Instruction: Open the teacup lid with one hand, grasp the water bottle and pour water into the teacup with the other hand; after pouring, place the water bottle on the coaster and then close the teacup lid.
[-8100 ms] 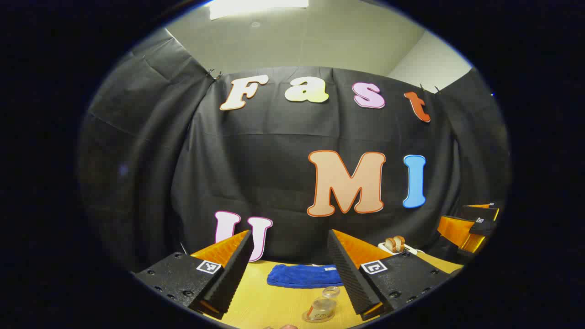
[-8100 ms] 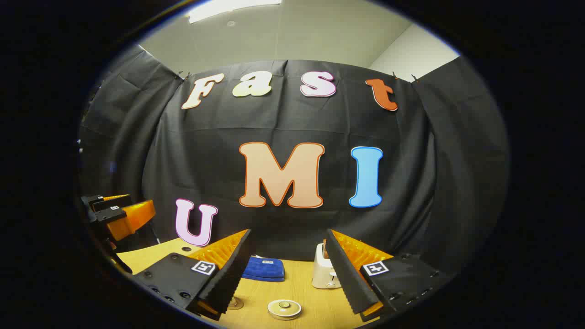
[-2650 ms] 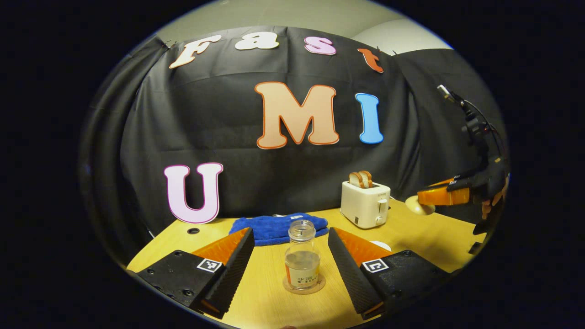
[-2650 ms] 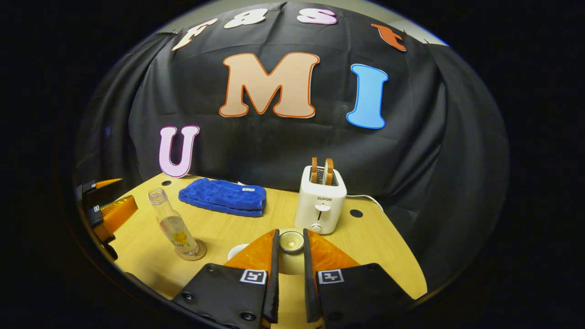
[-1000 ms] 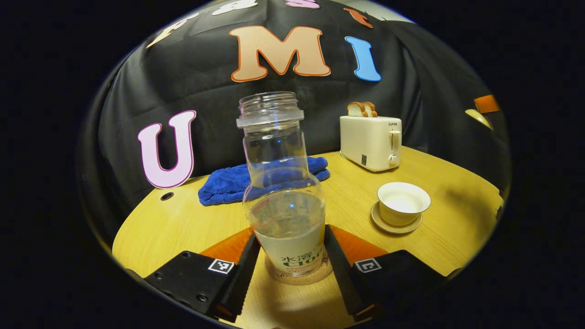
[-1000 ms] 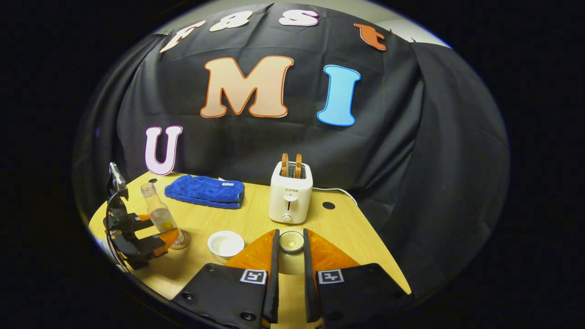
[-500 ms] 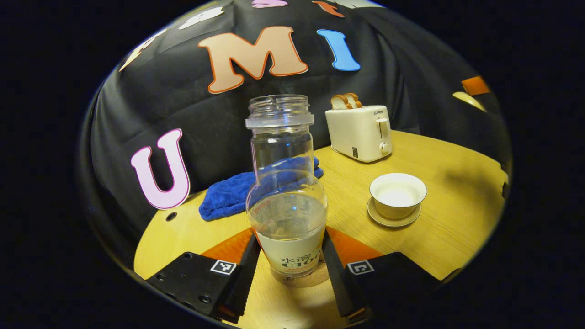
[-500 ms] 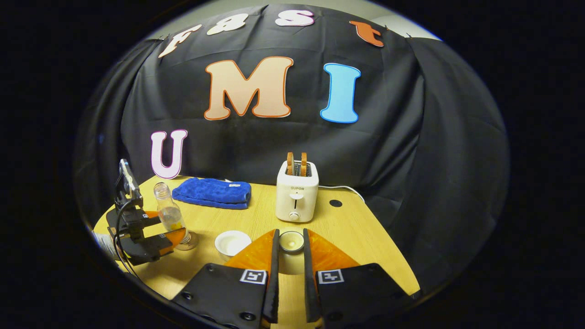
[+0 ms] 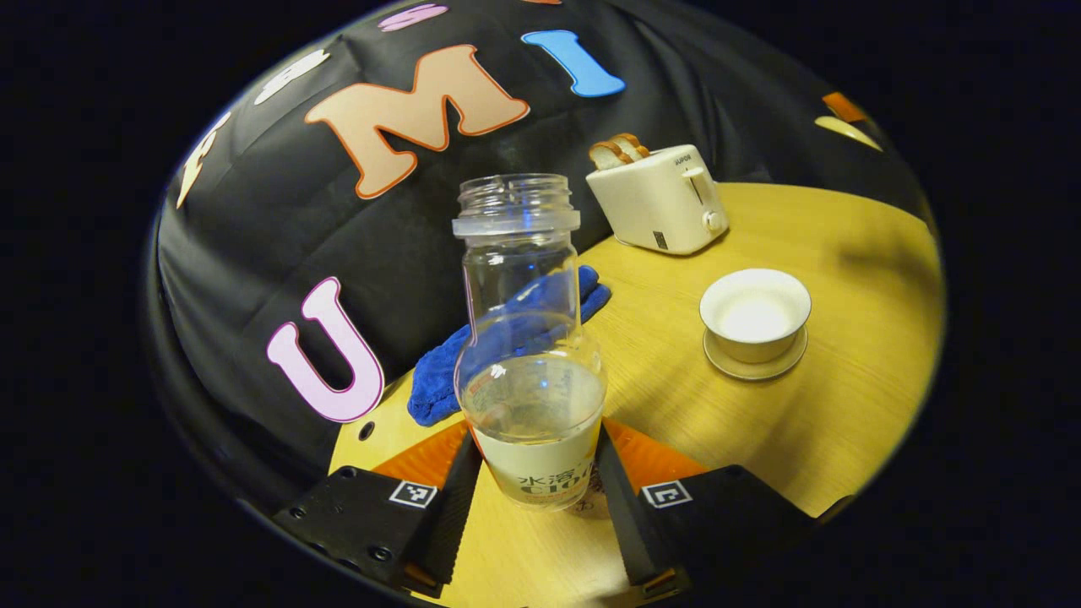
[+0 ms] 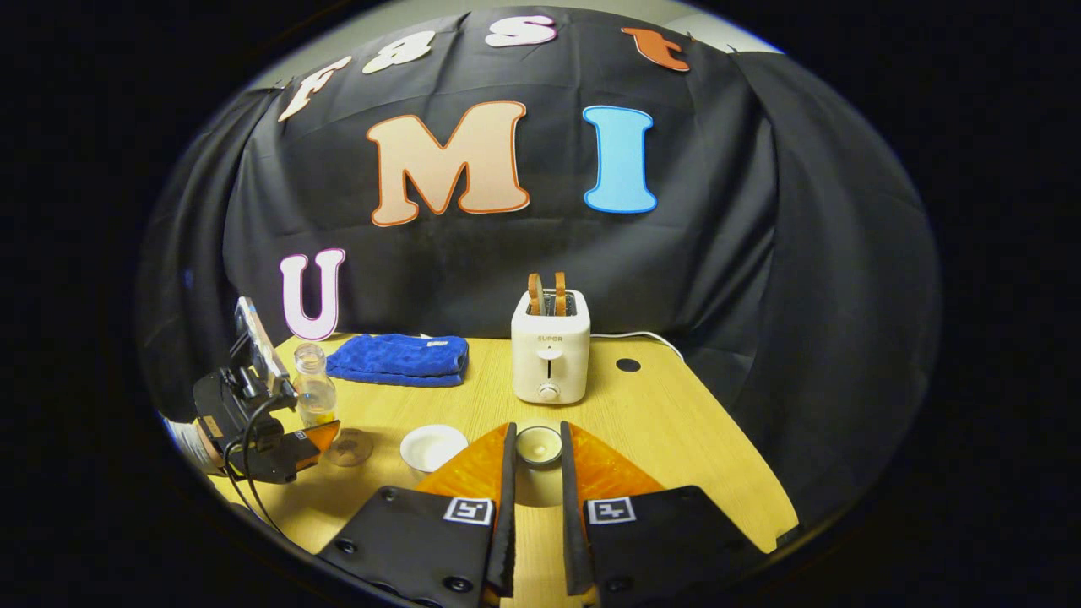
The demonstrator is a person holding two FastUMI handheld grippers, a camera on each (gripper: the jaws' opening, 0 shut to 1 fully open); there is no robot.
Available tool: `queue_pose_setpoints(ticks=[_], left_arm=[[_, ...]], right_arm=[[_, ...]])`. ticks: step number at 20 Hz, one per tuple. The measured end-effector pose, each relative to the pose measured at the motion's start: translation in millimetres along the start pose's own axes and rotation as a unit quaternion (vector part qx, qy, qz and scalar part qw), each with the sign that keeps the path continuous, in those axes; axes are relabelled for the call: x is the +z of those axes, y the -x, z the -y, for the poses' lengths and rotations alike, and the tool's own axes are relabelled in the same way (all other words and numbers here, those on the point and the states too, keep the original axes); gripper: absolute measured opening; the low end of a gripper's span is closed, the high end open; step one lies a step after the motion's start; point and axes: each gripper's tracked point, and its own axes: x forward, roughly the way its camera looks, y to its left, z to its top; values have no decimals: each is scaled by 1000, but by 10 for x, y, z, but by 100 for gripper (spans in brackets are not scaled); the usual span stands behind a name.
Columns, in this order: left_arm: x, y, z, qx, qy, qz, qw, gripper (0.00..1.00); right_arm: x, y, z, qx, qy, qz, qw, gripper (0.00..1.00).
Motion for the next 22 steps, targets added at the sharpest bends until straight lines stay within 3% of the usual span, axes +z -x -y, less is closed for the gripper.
queue_pose_setpoints(ticks=[4, 11, 22], left_arm=[[5, -17, 45, -6, -68, -18, 998, 73], [30, -74, 182, -27, -127, -44, 991, 72], [-11, -189, 234, -53, -279, -106, 953, 72]], right_arm=[[-77, -34, 22, 8, -7, -5, 1000, 26], [-121, -96, 99, 14, -15, -7, 1000, 26], [-245, -150, 171, 24, -36, -9, 999, 27]])
